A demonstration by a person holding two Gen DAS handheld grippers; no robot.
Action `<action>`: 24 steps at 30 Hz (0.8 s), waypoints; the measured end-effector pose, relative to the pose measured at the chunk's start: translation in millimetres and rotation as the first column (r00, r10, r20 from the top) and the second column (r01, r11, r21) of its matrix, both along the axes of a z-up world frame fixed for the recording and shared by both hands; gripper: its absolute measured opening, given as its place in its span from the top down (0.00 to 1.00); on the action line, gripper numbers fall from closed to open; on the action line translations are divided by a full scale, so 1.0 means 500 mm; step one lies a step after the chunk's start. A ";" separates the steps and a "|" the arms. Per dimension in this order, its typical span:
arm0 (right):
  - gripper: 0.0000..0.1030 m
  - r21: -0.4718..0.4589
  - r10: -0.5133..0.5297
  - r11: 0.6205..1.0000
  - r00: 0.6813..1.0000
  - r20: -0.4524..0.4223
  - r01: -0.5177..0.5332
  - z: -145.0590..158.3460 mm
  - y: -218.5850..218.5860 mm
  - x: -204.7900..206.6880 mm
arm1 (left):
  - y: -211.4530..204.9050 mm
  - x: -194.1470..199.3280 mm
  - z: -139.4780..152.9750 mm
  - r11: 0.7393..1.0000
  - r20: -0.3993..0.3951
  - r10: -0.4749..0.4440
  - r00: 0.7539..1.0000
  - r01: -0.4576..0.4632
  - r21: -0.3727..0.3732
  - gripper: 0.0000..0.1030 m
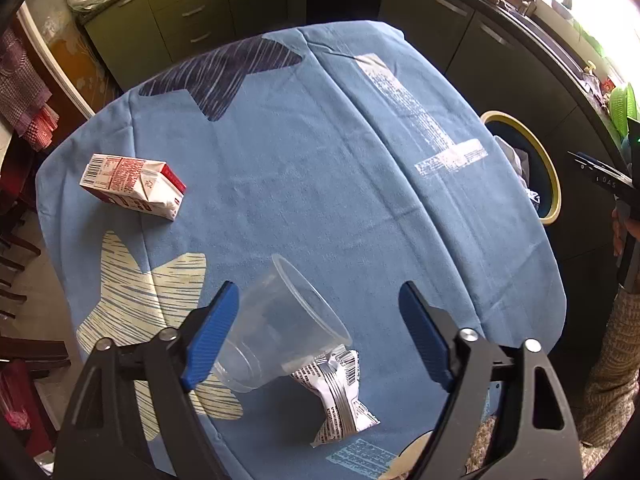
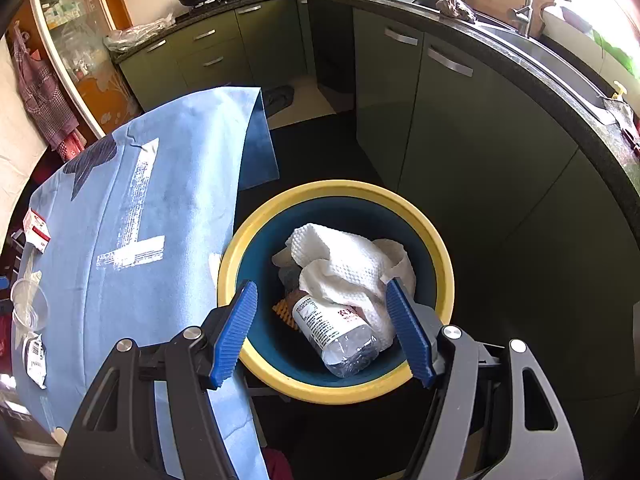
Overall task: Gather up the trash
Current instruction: 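Grasp the clear plastic cup rim with the left gripper, then carry the plastic cup over the bin and open the left gripper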
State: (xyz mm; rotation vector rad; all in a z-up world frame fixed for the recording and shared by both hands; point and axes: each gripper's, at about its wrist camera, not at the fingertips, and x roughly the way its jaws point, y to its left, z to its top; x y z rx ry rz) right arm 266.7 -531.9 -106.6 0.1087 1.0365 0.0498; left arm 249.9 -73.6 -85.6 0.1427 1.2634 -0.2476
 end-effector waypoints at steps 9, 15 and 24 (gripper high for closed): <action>0.35 0.009 0.007 1.000 1.000 -0.007 -0.007 -0.009 0.000 -0.002 | -0.021 0.017 -0.007 0.996 -0.040 -0.032 0.999 0.036 0.086 0.69; 0.35 0.012 0.005 1.000 1.000 -0.004 -0.005 -0.009 -0.001 -0.004 | -0.030 0.012 -0.009 0.987 -0.056 -0.062 0.997 0.069 0.143 0.93; 0.35 0.014 0.007 1.000 1.000 0.003 -0.007 -0.002 0.001 -0.007 | -0.056 -0.020 0.039 0.971 0.017 -0.141 0.990 0.135 0.198 0.97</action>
